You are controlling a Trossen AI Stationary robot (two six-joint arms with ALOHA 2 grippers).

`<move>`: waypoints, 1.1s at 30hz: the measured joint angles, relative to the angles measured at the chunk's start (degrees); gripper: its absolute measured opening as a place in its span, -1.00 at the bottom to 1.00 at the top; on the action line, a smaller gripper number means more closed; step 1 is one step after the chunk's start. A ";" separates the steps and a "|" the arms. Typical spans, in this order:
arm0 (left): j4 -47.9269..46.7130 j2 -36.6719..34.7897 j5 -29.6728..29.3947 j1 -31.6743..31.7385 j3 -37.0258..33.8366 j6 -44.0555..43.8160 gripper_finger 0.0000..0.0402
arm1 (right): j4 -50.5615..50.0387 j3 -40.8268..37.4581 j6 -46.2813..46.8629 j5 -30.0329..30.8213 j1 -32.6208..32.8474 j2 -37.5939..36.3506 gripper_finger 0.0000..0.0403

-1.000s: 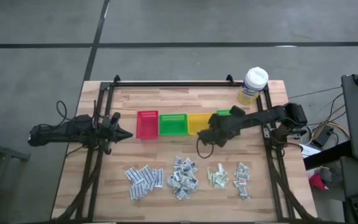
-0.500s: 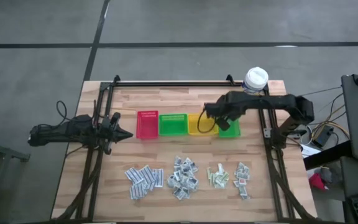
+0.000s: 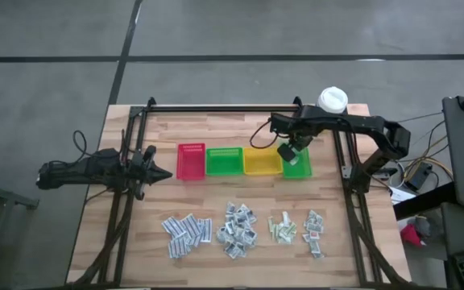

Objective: Pick & Place First Aid Supplies
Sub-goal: Put the blue alcohol pad into the right green bin

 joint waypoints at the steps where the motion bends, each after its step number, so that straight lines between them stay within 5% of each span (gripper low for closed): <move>1: 0.00 0.00 0.00 -0.02 0.00 -0.01 -1.00 | 0.17 -0.49 -0.08 -0.05 -0.20 0.11 -0.96; 17: 0.00 0.00 0.00 0.00 0.00 0.01 -1.00 | 15.04 -14.01 -1.93 -5.54 -1.91 0.28 -0.96; 33: 0.02 0.00 0.00 -0.01 0.00 0.01 -1.00 | 18.25 -15.59 -2.18 -5.41 -2.09 0.24 -0.96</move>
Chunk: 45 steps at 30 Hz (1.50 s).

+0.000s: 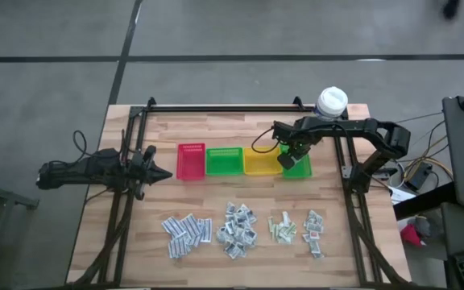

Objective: Pick & Place First Aid Supplies
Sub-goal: Put the blue alcohol pad into the right green bin

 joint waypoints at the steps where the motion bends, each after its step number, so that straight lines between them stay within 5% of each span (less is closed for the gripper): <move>1: -0.02 0.00 0.00 0.00 0.00 0.00 -1.00 | 0.06 0.00 -0.14 0.00 0.00 -0.02 -0.96; 9: -0.01 0.00 0.00 0.01 0.00 0.01 -1.00 | 0.10 0.00 -2.01 0.02 0.00 -0.02 -0.92; 24: -0.02 0.00 0.00 0.00 -0.01 0.01 -1.00 | -0.80 1.89 -2.72 -0.02 0.08 -0.04 -0.53; 34: -0.02 0.00 0.00 -0.01 -0.02 0.00 -1.00 | -7.40 10.81 -2.05 -0.04 1.34 -0.48 -0.57; 45: -0.01 0.00 0.00 0.01 0.00 0.02 -1.00 | -7.51 16.54 -3.02 -4.55 13.13 -0.57 -0.66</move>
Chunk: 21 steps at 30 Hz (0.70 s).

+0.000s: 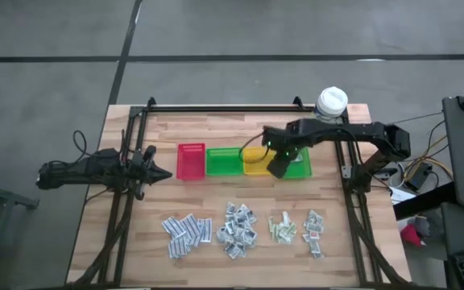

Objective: Pick & Place First Aid Supplies
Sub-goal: Put the blue alcohol pad into the right green bin

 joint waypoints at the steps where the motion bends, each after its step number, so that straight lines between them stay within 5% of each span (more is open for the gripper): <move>1: -0.01 0.00 0.00 -0.01 -0.01 0.00 -1.00 | 0.00 0.15 -0.15 -0.06 1.47 0.00 -0.66; 12: 0.01 0.00 0.00 -0.01 0.00 0.00 -1.00 | 7.17 -0.34 -0.35 -0.15 16.41 0.24 -0.59; 21: 0.01 0.00 0.00 -0.01 0.00 0.00 -1.00 | 16.55 -0.49 -0.43 -0.15 22.65 0.78 -0.59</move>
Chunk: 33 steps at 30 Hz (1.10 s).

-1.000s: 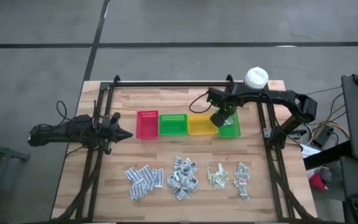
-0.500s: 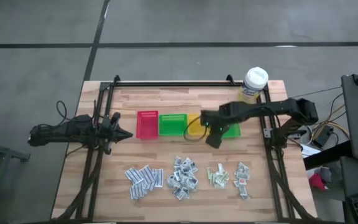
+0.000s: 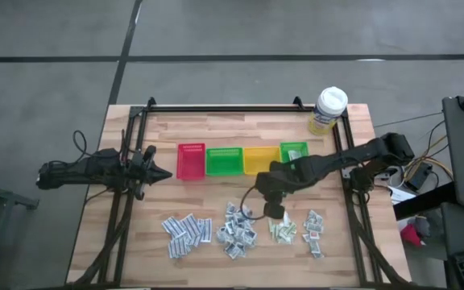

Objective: Pick & Place First Aid Supplies
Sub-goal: Put the blue alcohol pad into the right green bin

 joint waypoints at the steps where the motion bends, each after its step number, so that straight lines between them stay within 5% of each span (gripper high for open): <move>1: 0.01 0.00 0.00 0.01 0.00 0.00 -1.00 | 0.59 -0.09 -0.18 -0.01 0.27 0.01 -0.58; 17: -0.01 0.00 -0.02 -0.01 0.00 0.64 -1.00 | 6.53 -2.82 -7.67 -0.46 0.72 0.02 -0.59; 33: -0.01 0.00 0.00 0.00 0.00 0.26 -1.00 | 17.01 -11.49 5.97 -5.51 0.74 0.03 -0.49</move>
